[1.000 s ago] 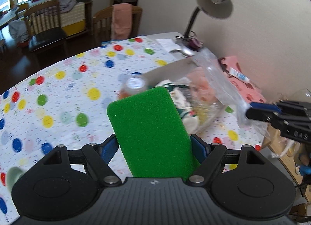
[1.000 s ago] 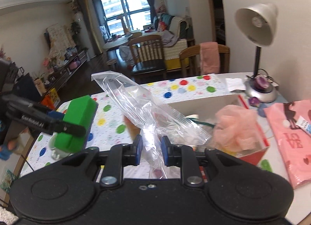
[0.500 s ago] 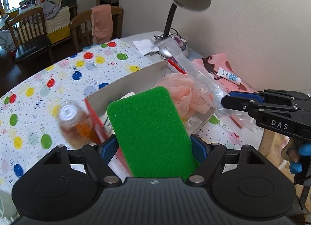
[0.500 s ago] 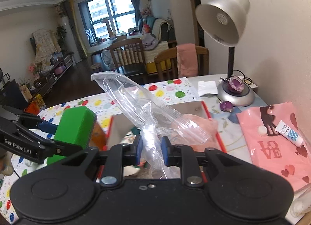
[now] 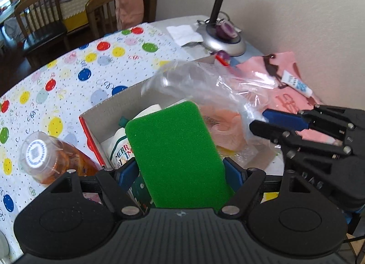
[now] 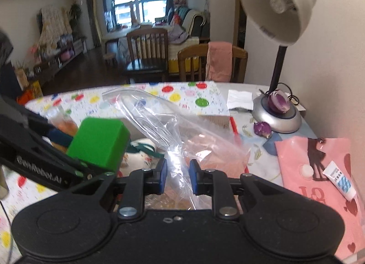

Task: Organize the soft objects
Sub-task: 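Lower the sponge and plastic bag into the box and open both tools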

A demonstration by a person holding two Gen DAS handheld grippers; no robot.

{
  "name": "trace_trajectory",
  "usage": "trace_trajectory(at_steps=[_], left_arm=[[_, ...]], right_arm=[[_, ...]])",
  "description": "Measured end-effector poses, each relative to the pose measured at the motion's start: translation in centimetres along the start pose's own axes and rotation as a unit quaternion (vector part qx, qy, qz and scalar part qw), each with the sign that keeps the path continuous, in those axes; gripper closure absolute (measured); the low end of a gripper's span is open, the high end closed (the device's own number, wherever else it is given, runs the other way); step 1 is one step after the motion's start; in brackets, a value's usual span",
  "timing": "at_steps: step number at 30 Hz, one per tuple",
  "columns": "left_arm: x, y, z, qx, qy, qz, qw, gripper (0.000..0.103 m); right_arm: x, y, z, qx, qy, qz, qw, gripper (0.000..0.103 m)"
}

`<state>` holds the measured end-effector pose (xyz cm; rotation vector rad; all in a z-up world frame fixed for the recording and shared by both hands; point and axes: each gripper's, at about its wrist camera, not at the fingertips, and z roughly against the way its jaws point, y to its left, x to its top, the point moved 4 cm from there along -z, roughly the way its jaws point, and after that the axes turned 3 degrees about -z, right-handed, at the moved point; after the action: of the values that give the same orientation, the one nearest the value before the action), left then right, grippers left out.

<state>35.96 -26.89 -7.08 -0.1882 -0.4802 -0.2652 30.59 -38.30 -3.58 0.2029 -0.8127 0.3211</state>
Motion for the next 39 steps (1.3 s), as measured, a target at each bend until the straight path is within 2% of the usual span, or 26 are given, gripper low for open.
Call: trace_trajectory(at_steps=[10,14,17,21,30,32,39], left_arm=[[0.8,0.7,-3.9,0.007,0.035,0.028,0.9990,0.023],[1.2,1.1,-5.1,0.020,0.036,0.032,0.9987,0.023],[1.3,1.5,-5.9,0.015,0.039,0.048,0.9979,0.023],[1.4,1.4,-6.5,0.016,0.037,0.044,0.9982,0.023],[0.6,1.7,-6.7,0.004,0.024,0.059,0.9980,0.022],[0.4,1.7,-6.6,0.002,0.020,0.058,0.9981,0.022],[-0.6,2.3,-5.5,-0.017,0.005,0.060,0.9981,0.022]], right_arm=[[-1.1,0.2,-3.0,-0.005,0.030,0.050,0.998,0.083],[-1.3,-0.2,-3.7,0.003,0.040,0.048,0.998,0.083],[-1.3,-0.6,-4.0,0.009,0.043,0.047,0.998,0.083],[-1.3,-0.8,-3.9,0.020,0.046,0.041,0.998,0.081],[-1.0,-0.5,-3.1,0.045,0.057,0.026,0.997,0.073],[-1.0,-0.4,-2.8,0.049,0.056,0.020,0.997,0.067],[-1.0,0.0,-1.6,0.055,0.052,0.004,0.997,0.057]])
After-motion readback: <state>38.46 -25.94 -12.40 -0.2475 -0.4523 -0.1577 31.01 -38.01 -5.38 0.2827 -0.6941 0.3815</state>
